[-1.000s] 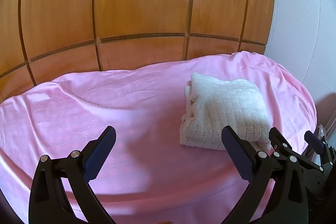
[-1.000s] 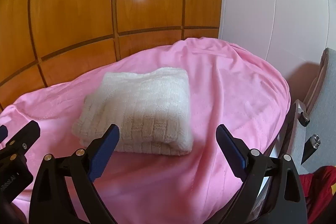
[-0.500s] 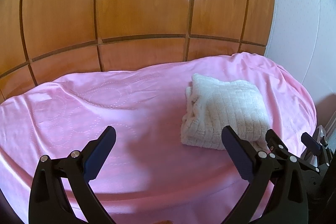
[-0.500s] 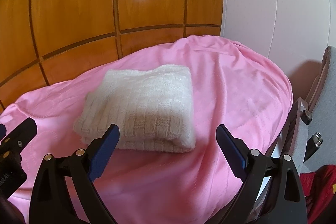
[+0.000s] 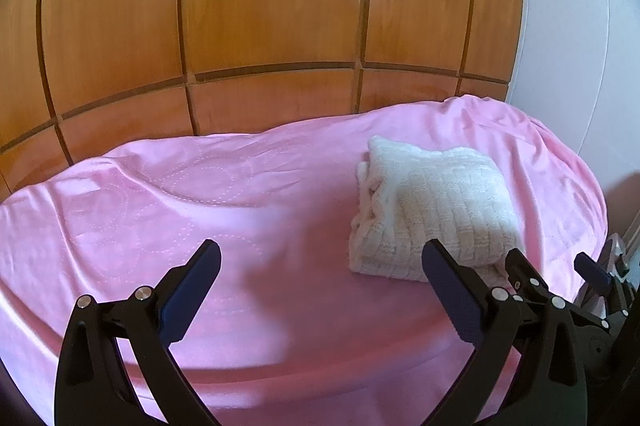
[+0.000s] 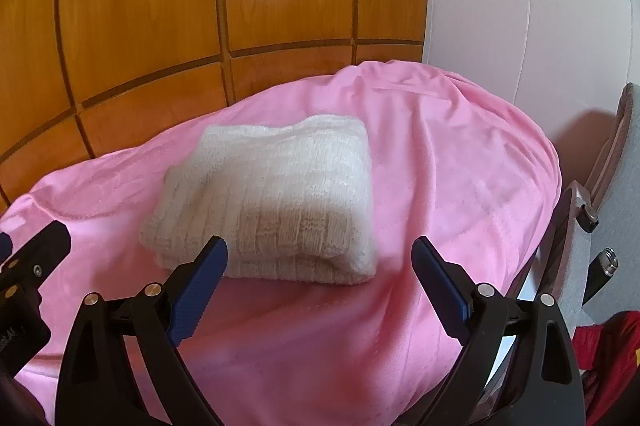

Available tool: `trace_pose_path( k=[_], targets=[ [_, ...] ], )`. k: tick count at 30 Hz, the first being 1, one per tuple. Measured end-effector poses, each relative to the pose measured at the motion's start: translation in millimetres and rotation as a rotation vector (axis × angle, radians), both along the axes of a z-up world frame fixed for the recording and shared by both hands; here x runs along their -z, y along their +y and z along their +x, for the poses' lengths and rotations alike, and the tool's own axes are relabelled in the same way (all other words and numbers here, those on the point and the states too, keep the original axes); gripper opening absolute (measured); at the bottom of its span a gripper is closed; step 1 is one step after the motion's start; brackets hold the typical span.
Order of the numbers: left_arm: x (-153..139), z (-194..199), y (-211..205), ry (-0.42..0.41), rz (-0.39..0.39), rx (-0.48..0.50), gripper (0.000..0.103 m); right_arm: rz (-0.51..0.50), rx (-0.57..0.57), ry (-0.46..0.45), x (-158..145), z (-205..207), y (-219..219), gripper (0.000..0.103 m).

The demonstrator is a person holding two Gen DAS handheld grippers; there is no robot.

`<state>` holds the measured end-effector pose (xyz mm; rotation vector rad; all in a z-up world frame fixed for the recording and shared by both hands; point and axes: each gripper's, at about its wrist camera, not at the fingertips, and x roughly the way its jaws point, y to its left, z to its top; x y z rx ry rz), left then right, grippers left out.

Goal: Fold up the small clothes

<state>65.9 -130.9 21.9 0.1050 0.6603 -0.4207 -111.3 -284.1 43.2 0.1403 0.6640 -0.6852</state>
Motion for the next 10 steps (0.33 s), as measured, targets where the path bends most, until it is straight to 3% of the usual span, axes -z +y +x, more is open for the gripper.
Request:
trace_pose_path(
  k=[10],
  targets=[
    [14.7, 7.2, 6.6, 0.063, -0.010, -0.042, 0.100, 0.017, 0.010, 0.008, 3.4, 4.5, -7.5, 0.092]
  ],
)
